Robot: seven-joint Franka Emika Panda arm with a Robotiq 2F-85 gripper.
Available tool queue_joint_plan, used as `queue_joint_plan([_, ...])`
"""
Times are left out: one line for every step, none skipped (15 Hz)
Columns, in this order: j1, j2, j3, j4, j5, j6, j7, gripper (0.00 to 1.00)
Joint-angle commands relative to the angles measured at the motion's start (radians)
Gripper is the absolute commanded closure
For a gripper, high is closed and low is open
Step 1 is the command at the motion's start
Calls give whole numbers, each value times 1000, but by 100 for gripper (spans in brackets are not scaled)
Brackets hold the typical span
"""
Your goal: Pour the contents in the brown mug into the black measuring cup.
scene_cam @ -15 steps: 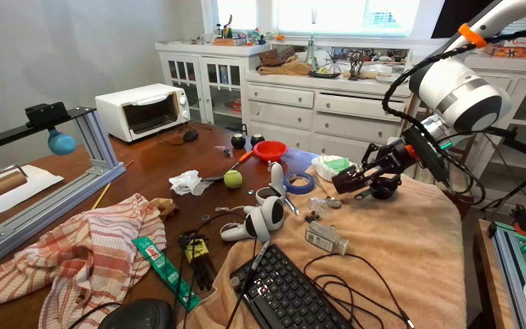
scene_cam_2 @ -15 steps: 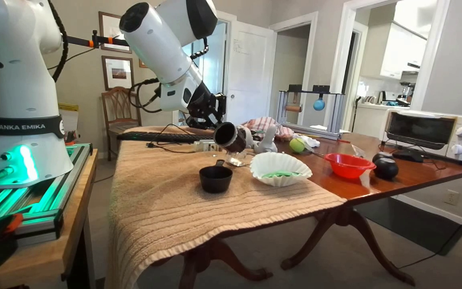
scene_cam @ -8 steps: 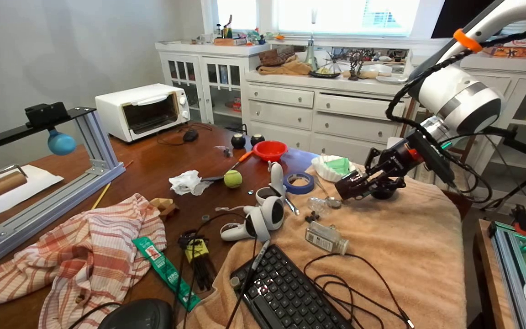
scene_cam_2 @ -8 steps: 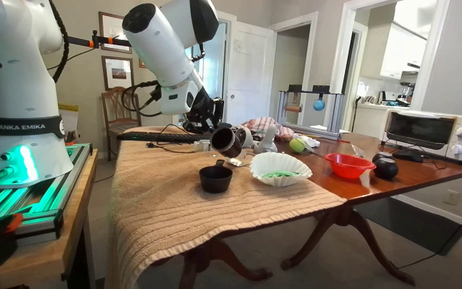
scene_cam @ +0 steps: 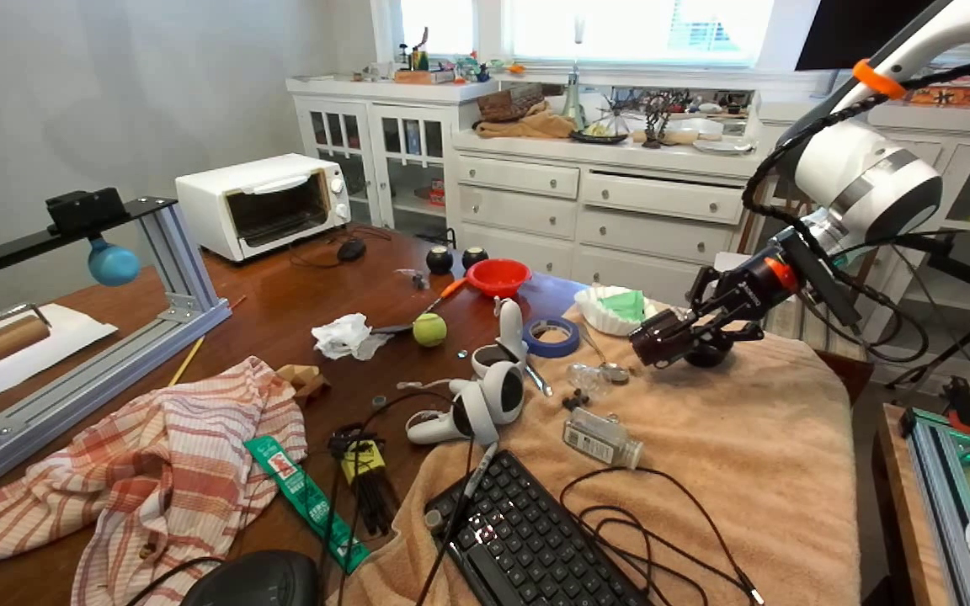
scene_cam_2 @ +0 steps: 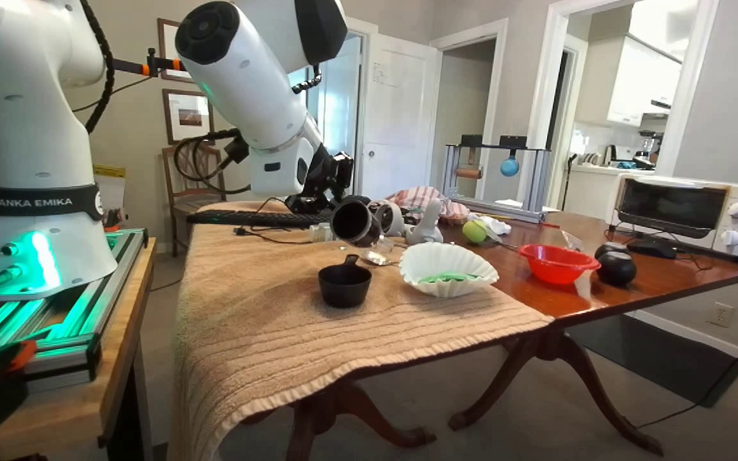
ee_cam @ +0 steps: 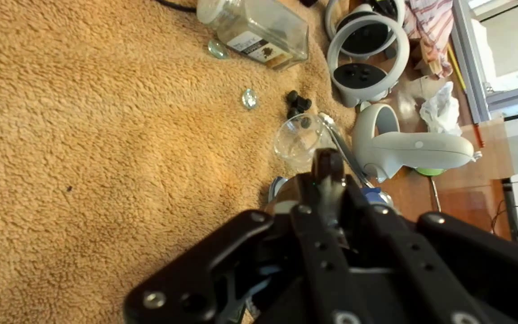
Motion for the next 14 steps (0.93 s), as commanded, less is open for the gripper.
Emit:
queue_joint_plan([-38,-18,-33,1,-91,-102,10,96])
queue_joint_plan([-46,-17,-42,1,-107,-124,4,96])
queue_joint_plan([-52,-20,-48,2,-119,-136,4,96])
queue_joint_plan([-61,-16,-58,3,-114,-151,-10,96])
queue_joint_plan([-67,-15,-63,3,-115,-160,-13,96])
queue_joint_plan([-73,-10,-71,4,-105,-169,-27,96])
queue_joint_plan([-80,-4,-79,4,-94,-181,-44,96])
queue_joint_plan([-86,3,-86,4,-80,-189,-60,96])
queue_joint_plan([-92,7,-93,3,-73,-197,-67,96])
queue_joint_plan([-99,13,-101,3,-68,-207,-74,96])
queue_joint_plan([-106,16,-107,3,-65,-209,-71,96])
queue_joint_plan([-91,3,-89,2,-86,-165,-37,96])
queue_joint_plan([-95,5,-92,2,-87,-165,-38,82])
queue_joint_plan([-96,5,-92,2,-87,-164,-38,82])
